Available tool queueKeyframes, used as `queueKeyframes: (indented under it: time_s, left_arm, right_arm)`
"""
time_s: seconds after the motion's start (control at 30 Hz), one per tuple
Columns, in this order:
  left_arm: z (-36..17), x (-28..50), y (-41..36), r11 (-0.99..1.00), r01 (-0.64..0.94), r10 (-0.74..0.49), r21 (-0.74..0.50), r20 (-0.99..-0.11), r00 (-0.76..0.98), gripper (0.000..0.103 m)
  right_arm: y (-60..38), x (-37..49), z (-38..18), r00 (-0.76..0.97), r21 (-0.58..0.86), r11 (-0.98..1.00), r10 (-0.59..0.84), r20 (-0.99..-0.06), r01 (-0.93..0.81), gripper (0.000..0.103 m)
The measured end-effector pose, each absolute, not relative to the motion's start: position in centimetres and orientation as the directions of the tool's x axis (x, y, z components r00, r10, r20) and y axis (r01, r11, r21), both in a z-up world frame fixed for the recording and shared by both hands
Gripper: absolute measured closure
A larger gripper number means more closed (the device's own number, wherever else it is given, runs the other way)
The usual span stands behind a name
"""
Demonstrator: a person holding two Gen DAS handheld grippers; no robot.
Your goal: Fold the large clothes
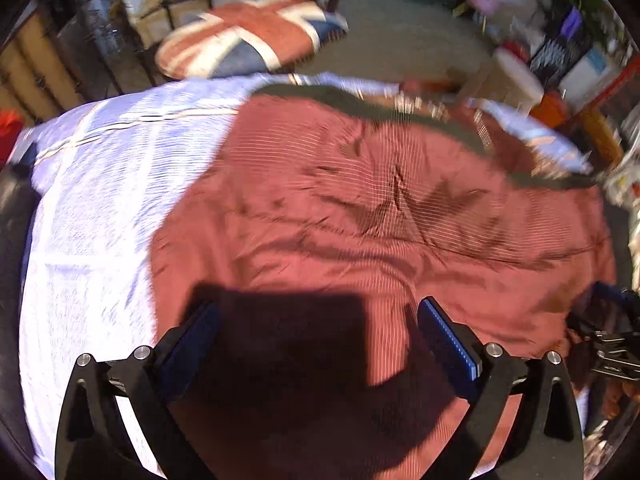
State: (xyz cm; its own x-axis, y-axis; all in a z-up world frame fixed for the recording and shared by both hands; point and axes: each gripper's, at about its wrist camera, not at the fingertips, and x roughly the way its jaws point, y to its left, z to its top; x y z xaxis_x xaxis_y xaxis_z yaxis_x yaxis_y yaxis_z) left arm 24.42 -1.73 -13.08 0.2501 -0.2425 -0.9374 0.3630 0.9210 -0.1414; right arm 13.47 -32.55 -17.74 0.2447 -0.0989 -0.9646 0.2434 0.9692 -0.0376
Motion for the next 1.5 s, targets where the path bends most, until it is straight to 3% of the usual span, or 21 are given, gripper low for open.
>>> queueKeyframes:
  time_s: [0.23, 0.4, 0.67, 0.87, 1.17, 1.27, 1.43, 1.5]
  left_arm:
    - [-11.5, 22.1, 8.9, 0.959, 0.206, -0.246, -0.194, -0.930, 0.273, 0.006]
    - [-12.5, 24.6, 12.8, 0.925, 0.099, -0.381, -0.368, -0.899, 0.215, 0.006]
    - [-17.2, 28.7, 9.0, 0.880, 0.092, -0.473, -0.466, -0.875, 0.101, 0.006]
    - [-20.6, 29.4, 6.7, 0.883, 0.110, -0.462, -0.457, -0.887, 0.018, 0.005]
    - [-20.9, 30.4, 6.0, 0.879, 0.112, -0.471, -0.464, -0.882, 0.035, 0.005]
    - [-19.9, 30.3, 5.2, 0.888, 0.115, -0.455, -0.445, -0.886, 0.084, 0.021]
    - [-17.7, 29.4, 3.6, 0.893, 0.133, -0.445, -0.429, -0.887, 0.123, 0.056]
    - [-16.4, 29.0, 3.3, 0.891, 0.150, -0.448, -0.429, -0.884, 0.133, 0.067]
  right_arm:
    - [-34.0, 8.1, -13.4, 0.371, 0.085, 0.941, -0.045, -0.928, 0.328, 0.006]
    - [-39.2, 4.5, -13.7, 0.407, 0.221, 0.860, 0.017, -0.913, 0.461, 0.006]
    - [-43.8, 5.4, -16.7, 0.425, 0.431, 0.783, 0.237, -0.874, 0.450, 0.006]
    - [-43.9, 7.4, -19.8, 0.363, 0.433, 0.781, 0.283, -0.888, 0.449, 0.006]
    - [-44.4, 8.7, -23.3, 0.394, 0.542, 0.680, 0.381, -0.836, 0.493, 0.005]
    - [-44.0, 8.7, -23.1, 0.395, 0.522, 0.685, 0.353, -0.848, 0.507, 0.009]
    - [-42.7, 7.9, -21.0, 0.427, 0.522, 0.672, 0.322, -0.845, 0.526, 0.052]
    - [-42.0, 7.9, -19.7, 0.435, 0.517, 0.681, 0.310, -0.846, 0.520, 0.064]
